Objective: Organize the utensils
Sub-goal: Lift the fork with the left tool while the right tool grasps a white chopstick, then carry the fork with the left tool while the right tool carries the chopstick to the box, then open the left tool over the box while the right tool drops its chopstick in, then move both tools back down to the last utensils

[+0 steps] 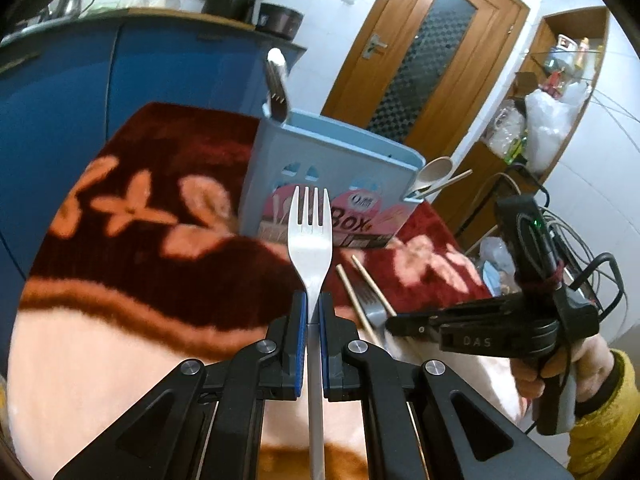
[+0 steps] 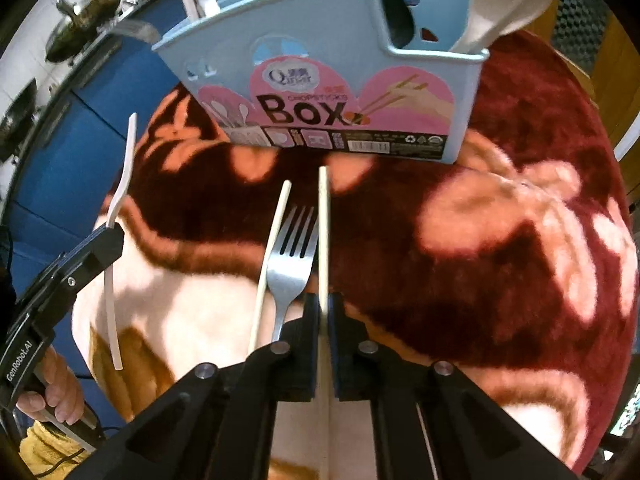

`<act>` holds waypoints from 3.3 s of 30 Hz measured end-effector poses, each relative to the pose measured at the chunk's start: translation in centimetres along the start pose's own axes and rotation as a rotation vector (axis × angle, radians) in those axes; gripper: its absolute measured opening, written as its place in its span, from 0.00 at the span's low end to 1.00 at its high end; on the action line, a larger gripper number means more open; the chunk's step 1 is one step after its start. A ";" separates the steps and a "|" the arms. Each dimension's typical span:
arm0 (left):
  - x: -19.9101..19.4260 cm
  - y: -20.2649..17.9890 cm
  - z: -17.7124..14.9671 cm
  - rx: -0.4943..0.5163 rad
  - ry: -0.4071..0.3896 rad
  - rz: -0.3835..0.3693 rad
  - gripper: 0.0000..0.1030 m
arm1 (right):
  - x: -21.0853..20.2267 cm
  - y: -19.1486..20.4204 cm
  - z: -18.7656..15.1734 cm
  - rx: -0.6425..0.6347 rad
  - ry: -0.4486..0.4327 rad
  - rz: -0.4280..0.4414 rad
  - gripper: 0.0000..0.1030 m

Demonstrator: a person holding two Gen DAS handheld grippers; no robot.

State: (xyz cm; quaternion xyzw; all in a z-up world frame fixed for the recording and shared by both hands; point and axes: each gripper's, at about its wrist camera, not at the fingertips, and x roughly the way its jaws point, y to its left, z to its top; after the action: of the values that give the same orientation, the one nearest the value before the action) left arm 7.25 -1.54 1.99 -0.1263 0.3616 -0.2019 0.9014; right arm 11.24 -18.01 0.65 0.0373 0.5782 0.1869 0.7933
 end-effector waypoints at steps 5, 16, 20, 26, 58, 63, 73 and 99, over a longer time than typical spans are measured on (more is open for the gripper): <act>-0.4 -0.4 0.8 0.009 -0.032 0.000 0.06 | -2.1 -1.1 -1.6 0.042 -0.128 0.057 0.06; -1.5 -2.4 5.0 0.053 -0.178 -0.008 0.06 | -9.6 -0.9 -2.5 0.020 -0.547 0.074 0.06; -1.2 -3.3 7.2 0.063 -0.230 -0.021 0.06 | -11.0 -0.9 -1.7 0.007 -0.661 0.056 0.06; 0.1 -3.7 11.1 0.050 -0.322 -0.026 0.06 | -11.5 -1.0 0.9 0.027 -0.757 0.054 0.06; 6.3 -4.8 11.7 0.215 -0.691 0.271 0.06 | -7.8 -1.8 8.8 -0.097 -1.031 -0.142 0.06; 6.0 -4.8 11.3 0.231 -0.689 0.262 0.06 | -7.3 -2.2 8.4 -0.096 -1.006 -0.125 0.06; 5.6 -4.8 11.0 0.213 -0.649 0.231 0.11 | -8.3 -1.8 7.3 -0.103 -1.013 -0.104 0.15; 0.2 -6.1 8.9 0.244 -0.469 0.143 0.35 | -11.6 -0.5 2.4 -0.021 -0.906 -0.077 0.19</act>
State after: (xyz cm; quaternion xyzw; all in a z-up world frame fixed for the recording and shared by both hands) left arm 11.96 -6.31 10.47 -0.0344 0.1238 -0.1450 0.9810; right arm 10.54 -22.04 11.79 0.0859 0.1719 0.1278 0.9730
